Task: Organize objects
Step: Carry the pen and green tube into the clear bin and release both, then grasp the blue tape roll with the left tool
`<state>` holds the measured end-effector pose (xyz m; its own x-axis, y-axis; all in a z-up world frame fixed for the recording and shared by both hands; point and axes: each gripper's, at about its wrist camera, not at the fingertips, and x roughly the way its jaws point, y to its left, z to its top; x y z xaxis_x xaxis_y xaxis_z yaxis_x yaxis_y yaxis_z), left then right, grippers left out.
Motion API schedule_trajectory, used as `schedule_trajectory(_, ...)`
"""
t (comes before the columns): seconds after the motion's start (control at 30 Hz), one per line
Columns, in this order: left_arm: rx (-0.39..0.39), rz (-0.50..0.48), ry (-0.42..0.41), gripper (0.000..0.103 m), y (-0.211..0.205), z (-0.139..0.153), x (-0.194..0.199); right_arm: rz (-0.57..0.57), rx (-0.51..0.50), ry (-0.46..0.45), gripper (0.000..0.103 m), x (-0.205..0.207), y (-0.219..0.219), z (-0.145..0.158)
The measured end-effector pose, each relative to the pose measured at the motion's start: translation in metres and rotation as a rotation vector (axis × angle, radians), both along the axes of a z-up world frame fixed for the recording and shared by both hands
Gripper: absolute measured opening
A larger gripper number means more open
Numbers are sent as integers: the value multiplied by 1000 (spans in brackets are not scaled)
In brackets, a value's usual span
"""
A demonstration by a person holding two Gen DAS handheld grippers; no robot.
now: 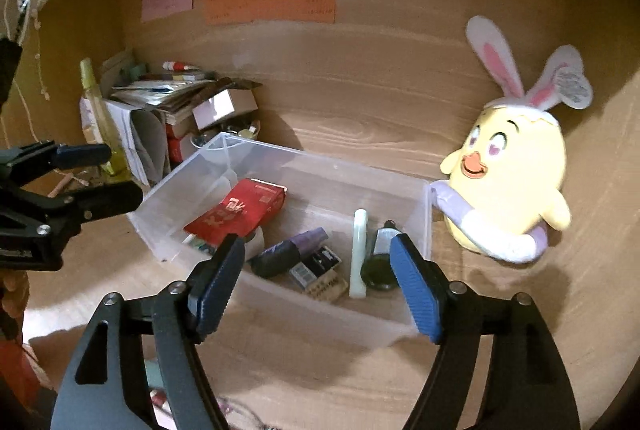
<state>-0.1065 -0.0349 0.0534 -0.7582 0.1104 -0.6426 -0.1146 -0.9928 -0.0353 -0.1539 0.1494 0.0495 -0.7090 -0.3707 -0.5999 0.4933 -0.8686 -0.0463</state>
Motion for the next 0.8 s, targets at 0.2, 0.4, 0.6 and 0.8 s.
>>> schedule_trajectory(0.2, 11, 20, -37, 90, -7, -15, 25, 17, -19, -7, 73, 31, 11, -2)
schedule_trajectory(0.4, -1, 38, -93, 90, -8, -37, 51, 42, -17, -35, 73, 63, 15, -17)
schedule_trajectory(0.6, 5, 46, -150, 90, -9, -60, 79, 77, -20, -130, 73, 92, 16, -52)
schedule_trajectory(0.8, 60, 17, -214, 90, -8, -78, 104, 104, -14, -221, 63, 113, 18, -81)
